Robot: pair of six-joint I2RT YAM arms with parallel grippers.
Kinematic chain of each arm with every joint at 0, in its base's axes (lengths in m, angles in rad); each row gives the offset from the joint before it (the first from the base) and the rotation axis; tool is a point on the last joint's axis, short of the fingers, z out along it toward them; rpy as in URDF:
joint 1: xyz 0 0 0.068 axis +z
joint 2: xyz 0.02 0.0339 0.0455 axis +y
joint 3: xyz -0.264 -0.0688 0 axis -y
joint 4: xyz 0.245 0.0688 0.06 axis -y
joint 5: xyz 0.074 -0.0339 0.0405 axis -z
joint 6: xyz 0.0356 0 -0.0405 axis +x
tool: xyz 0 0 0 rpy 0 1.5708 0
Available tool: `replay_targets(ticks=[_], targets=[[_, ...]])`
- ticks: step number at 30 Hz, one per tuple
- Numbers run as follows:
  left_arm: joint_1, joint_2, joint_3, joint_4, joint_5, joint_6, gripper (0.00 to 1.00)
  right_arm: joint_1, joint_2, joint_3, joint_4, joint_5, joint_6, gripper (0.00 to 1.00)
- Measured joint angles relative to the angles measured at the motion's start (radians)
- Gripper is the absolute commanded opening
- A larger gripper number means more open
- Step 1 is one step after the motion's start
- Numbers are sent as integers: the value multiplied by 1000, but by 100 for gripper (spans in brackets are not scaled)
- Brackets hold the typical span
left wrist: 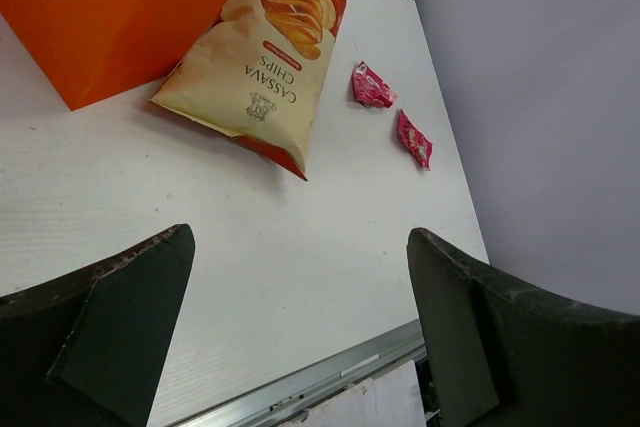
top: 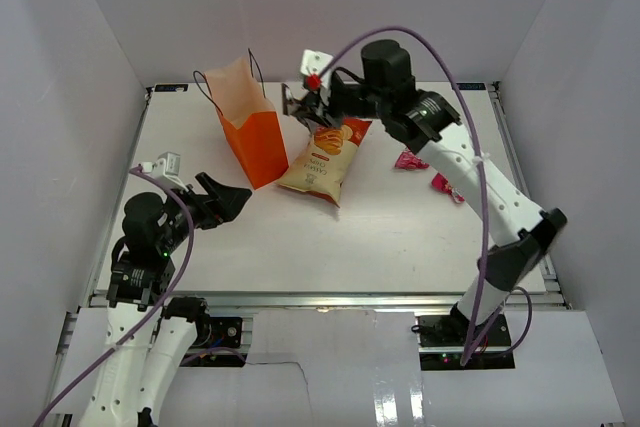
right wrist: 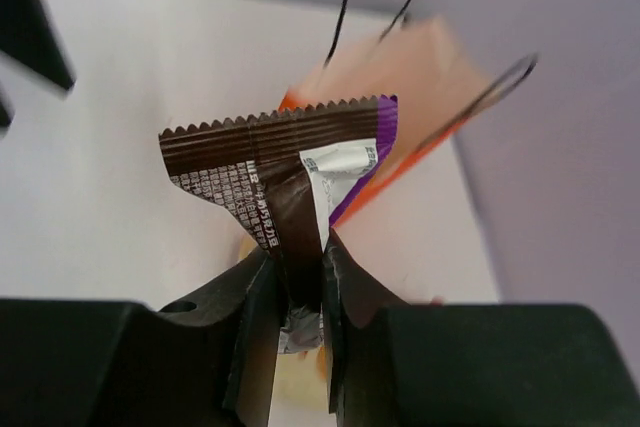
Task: Place the snacks into the paper bag
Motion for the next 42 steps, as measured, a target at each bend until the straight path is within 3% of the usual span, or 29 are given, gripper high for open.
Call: replay_targets(ticks=[5, 12, 19, 20, 22, 29, 33, 38, 42], targets=[[0, -48, -31, -2, -1, -20, 98, 105, 299, 418, 148, 131, 74, 25], [0, -120, -39, -41, -14, -39, 98, 186, 472, 437, 402, 333, 139, 27], [0, -140, -39, -69, -26, -46, 98, 217, 565, 406, 575, 517, 133, 54], [0, -140, -39, -72, -27, -46, 98, 216, 567, 393, 592, 534, 127, 67], [0, -138, -39, -78, -27, -46, 98, 216, 569, 370, 621, 567, 114, 79], [0, -114, -39, -77, -27, -45, 98, 210, 560, 358, 641, 591, 106, 81], [0, -113, -39, -77, -27, -45, 98, 190, 488, 323, 570, 538, 164, 84], [0, -116, -45, -75, -27, -46, 98, 87, 228, 63, 488, 436, 347, 98], [0, -115, -64, -69, -24, -49, 98, -83, 67, -178, 474, 389, 558, 90]])
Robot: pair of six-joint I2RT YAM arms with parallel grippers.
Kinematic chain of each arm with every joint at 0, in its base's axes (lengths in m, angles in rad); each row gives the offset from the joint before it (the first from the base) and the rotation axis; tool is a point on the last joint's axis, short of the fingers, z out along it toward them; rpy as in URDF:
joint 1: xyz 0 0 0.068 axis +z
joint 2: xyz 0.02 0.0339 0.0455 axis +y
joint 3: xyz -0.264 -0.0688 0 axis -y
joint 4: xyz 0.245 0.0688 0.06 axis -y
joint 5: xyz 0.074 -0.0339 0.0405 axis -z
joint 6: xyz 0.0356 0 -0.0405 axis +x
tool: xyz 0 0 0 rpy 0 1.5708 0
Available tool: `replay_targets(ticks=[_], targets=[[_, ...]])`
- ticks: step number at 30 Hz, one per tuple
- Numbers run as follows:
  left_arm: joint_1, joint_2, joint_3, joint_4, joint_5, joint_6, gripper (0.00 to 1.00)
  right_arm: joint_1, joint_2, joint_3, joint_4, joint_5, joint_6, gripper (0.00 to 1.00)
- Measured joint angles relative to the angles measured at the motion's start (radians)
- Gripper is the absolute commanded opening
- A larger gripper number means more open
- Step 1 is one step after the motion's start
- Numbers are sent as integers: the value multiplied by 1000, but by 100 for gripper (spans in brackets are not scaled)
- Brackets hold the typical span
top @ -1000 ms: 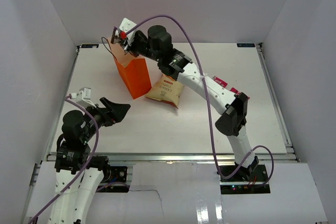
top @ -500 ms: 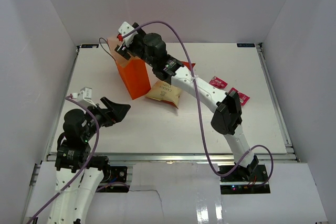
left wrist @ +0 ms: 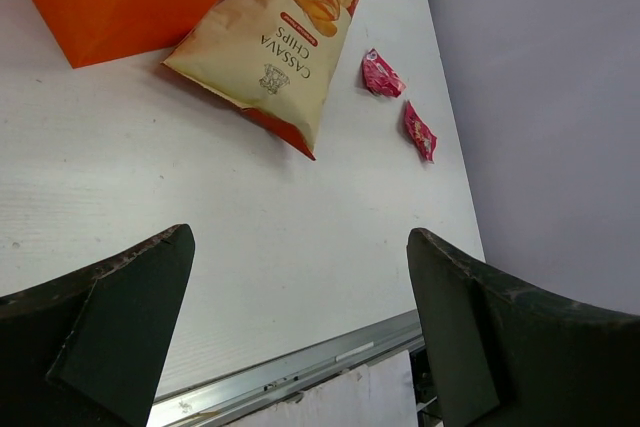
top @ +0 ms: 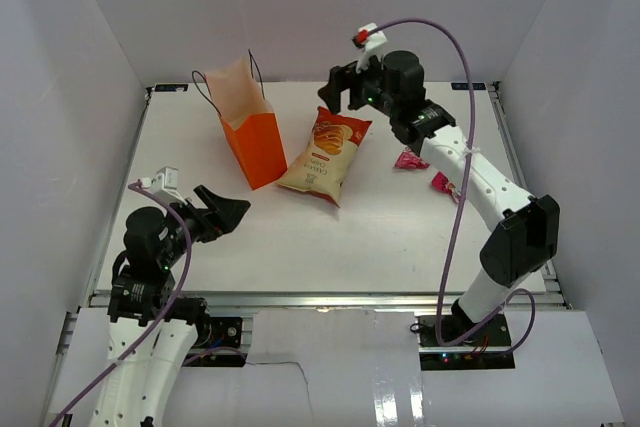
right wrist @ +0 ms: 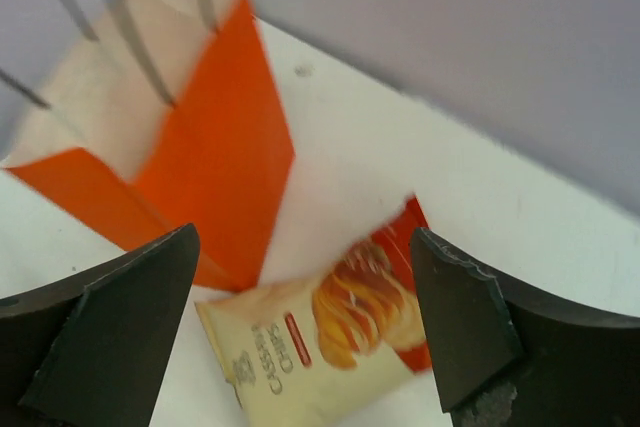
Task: Place the snacks into the paper bag
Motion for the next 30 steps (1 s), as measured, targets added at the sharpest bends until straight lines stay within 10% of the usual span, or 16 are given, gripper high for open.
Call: replay_targets(ticks=[11, 30], targets=[[0, 108, -11, 48, 28, 0, 98, -330, 220, -212, 21, -238, 480, 91], [0, 198, -14, 81, 26, -27, 98, -350, 445, -60, 69, -283, 659, 96]])
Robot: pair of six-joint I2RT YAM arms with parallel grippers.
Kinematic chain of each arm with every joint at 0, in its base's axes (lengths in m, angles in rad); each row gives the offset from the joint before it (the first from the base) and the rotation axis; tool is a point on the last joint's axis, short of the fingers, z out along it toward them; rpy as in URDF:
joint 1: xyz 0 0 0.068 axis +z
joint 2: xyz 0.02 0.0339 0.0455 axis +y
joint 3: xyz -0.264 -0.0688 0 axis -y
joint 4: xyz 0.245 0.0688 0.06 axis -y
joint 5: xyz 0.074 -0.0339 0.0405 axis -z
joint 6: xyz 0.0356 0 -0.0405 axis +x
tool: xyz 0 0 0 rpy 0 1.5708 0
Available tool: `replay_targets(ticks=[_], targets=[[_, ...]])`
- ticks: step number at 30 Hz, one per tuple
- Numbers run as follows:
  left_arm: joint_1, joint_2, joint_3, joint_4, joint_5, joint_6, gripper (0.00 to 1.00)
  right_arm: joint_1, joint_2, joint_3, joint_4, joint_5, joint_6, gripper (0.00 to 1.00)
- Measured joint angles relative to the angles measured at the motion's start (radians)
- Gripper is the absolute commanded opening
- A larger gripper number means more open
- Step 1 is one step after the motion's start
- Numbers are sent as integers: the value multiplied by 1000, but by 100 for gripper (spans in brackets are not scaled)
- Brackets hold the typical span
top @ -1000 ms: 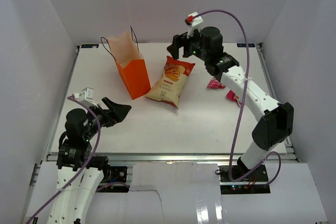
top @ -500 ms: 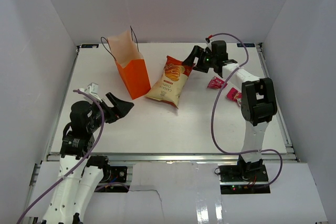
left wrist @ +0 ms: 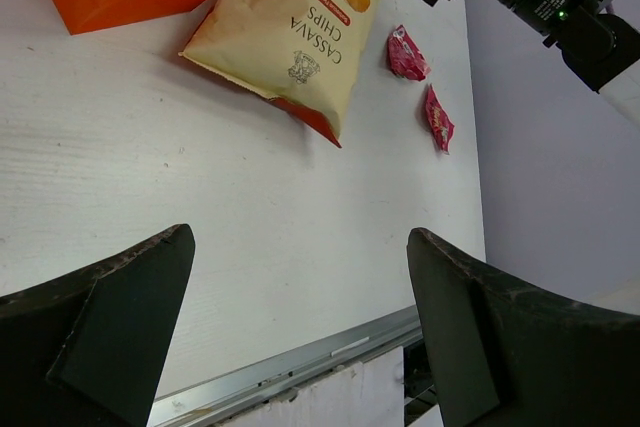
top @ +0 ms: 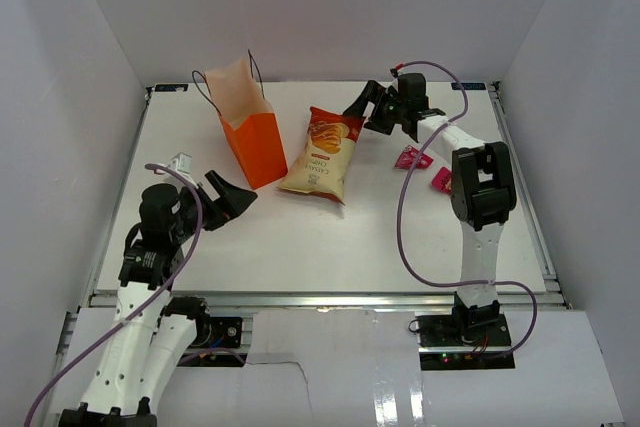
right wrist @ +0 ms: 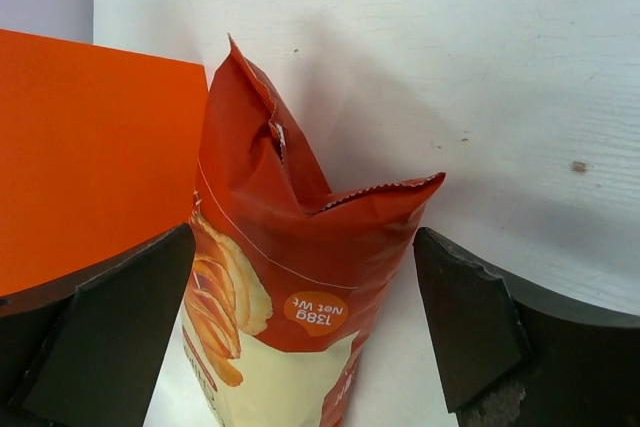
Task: Place the snacks into the paper bag
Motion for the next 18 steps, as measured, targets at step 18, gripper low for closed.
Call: replay_targets(ticks=[18], targets=[[0, 143, 1, 85, 5, 0, 98, 1, 127, 66, 29, -42, 24, 82]])
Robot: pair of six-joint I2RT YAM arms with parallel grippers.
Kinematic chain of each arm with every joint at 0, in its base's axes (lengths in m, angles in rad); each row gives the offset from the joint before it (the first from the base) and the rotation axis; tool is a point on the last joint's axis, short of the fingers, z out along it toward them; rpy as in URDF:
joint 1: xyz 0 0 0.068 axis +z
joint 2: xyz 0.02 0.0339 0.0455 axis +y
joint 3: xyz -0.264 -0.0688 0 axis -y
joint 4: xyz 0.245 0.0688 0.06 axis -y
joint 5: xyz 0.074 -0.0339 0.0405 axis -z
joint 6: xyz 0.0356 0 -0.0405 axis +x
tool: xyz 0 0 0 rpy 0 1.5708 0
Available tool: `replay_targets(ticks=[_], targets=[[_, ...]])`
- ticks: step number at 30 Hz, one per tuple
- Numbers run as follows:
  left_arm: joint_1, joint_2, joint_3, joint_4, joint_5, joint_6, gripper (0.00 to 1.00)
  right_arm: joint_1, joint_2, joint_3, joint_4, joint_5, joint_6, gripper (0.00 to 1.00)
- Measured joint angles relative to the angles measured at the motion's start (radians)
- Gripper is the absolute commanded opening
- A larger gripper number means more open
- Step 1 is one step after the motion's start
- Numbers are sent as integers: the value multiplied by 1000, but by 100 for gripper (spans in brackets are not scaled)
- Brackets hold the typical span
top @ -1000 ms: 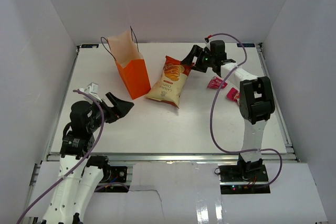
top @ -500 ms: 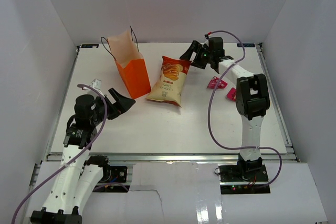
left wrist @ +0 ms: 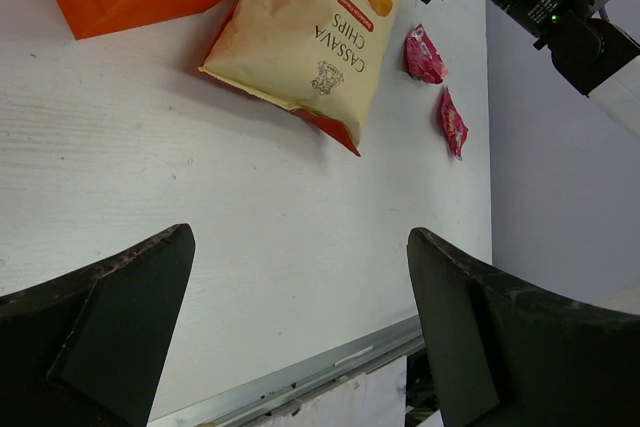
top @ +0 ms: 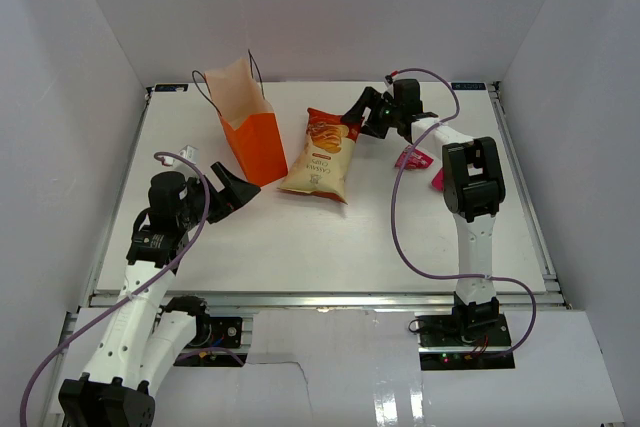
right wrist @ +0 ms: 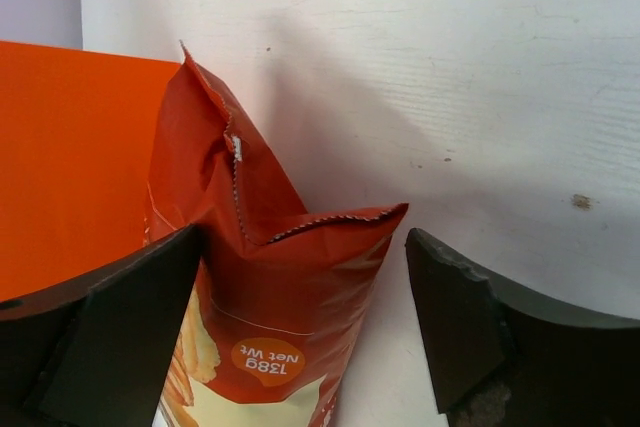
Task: Place the snacks into the paper bag
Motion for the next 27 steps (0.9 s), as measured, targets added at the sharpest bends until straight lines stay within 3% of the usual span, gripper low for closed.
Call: replay_targets(ticks=[5, 8, 16, 27], targets=[[0, -2, 4, 1, 0, -1, 98, 0, 5, 10, 34, -29, 4, 64], [0, -8, 5, 0, 0, -5, 98, 0, 11, 10, 63, -47, 17, 46], [0, -48, 5, -2, 0, -18, 98, -23, 13, -2, 138, -105, 55, 10], [0, -95, 6, -17, -1, -23, 98, -94, -93, -60, 252, -223, 51, 8]])
